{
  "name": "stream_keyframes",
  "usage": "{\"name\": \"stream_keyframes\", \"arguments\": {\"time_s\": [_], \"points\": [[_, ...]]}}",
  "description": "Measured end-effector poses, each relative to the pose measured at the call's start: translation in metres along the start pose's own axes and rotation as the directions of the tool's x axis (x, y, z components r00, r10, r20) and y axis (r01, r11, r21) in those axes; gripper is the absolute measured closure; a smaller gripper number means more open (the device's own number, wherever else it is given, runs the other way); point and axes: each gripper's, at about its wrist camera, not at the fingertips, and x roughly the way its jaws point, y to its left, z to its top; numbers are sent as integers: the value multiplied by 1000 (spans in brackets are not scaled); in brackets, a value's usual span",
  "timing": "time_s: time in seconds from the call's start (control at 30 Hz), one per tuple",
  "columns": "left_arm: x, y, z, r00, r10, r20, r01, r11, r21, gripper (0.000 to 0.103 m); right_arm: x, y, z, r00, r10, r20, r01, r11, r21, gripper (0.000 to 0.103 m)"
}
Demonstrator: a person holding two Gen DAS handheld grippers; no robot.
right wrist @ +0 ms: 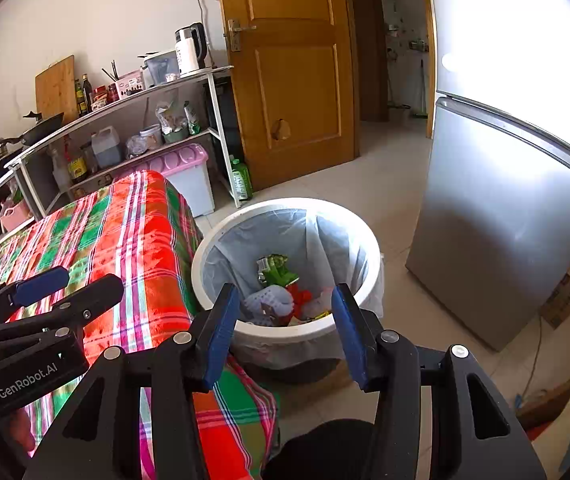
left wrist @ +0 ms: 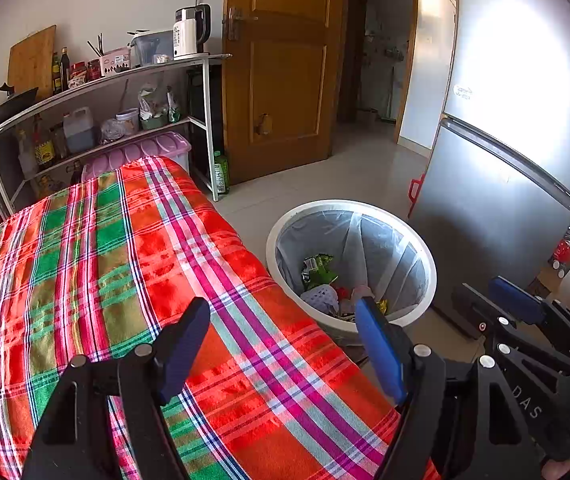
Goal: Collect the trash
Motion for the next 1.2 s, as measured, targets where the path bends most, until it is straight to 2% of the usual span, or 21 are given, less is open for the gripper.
{"name": "stream_keyframes", "arguments": {"time_s": [1.2], "points": [[3, 0, -3, 1000, -2, -5, 2, 1000, -7, 26, -3, 4, -3, 1000, 1, -4, -1, 1000, 1, 54]]}}
